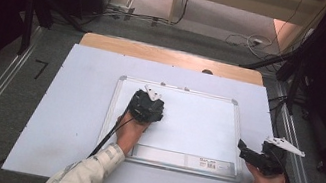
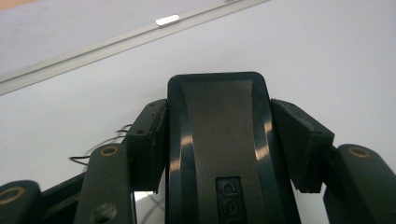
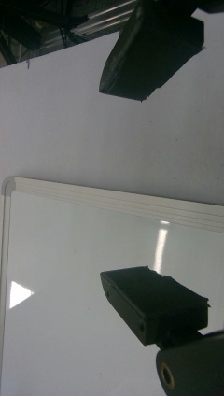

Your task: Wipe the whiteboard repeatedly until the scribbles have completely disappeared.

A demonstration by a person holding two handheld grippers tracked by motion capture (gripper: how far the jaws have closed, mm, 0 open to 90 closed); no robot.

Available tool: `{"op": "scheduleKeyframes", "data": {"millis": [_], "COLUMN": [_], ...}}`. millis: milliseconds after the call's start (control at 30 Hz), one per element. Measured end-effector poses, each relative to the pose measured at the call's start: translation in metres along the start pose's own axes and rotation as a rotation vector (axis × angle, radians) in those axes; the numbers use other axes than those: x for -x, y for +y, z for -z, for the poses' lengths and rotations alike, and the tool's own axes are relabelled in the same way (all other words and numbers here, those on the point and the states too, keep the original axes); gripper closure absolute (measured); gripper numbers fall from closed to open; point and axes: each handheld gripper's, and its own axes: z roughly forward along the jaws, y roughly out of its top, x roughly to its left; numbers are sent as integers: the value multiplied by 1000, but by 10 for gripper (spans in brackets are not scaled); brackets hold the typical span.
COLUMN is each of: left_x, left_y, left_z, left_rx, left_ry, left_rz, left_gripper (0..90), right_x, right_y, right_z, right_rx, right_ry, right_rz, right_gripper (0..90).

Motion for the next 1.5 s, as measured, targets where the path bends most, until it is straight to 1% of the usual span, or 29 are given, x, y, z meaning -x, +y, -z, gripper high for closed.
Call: {"op": "scheduleKeyframes", "data": {"millis": [100,167,200,267,333,433,500,567,600,667,767,867,1000,1067,1100,1133,1167,1233,1300,1400,1500], "left_x": [10,14,14,10,5,-12,-22,-28,-28,-26,-20,-9,8,11,9,7,4,-6,-17,-31,-42], "left_y": [-3,-4,-4,-6,-8,-12,-15,-17,-17,-17,-17,-17,-14,-13,-13,-13,-12,-10,-8,-5,-4], "left_z": [3,5,5,6,9,13,16,18,19,18,18,18,16,15,14,13,12,9,8,6,4], "left_rx": [3,4,5,6,11,8,1,-1,0,-1,0,-3,-4,-6,-4,1,0,3,-5,-18,-24], "left_ry": [-24,-34,-36,-44,-33,-10,2,11,10,20,4,-19,-50,-50,-61,-57,-47,-26,-11,-1,19], "left_rz": [-19,-42,-46,-35,-35,-16,-11,-6,-2,0,-3,-31,-66,-87,-81,-73,-70,-42,-27,5,27], "left_gripper": [410,410,410,409,408,407,406,406,406,408,412,412,412,412,410,411,411,411,411,411,407], "right_x": [-1,0,0,0,1,1,2,1,1,-1,-1,0,-2,-2,-2,-1,-1,0,0,1,1], "right_y": [0,0,0,0,0,-1,-1,-1,-1,-1,-1,-1,0,0,0,0,0,0,-1,-1,-1], "right_z": [0,0,-1,0,0,0,1,1,1,1,1,0,0,0,0,0,0,1,1,1,1], "right_rx": [1,-1,-1,-1,1,-1,-2,-1,-2,-1,-2,-4,-3,-4,-3,-1,-2,-3,-1,-2,-1], "right_ry": [1,2,2,1,0,-1,-2,-2,-3,-2,-2,-4,-2,0,-1,-2,-1,-2,-1,-2,-3], "right_rz": [4,4,4,-2,0,-1,-1,-1,-1,1,5,0,6,7,8,7,6,4,3,1,2], "right_gripper": [84,84,84,84,84,84,84,84,84,84,84,84,84,84,84,84,84,84,84,84,84]}}
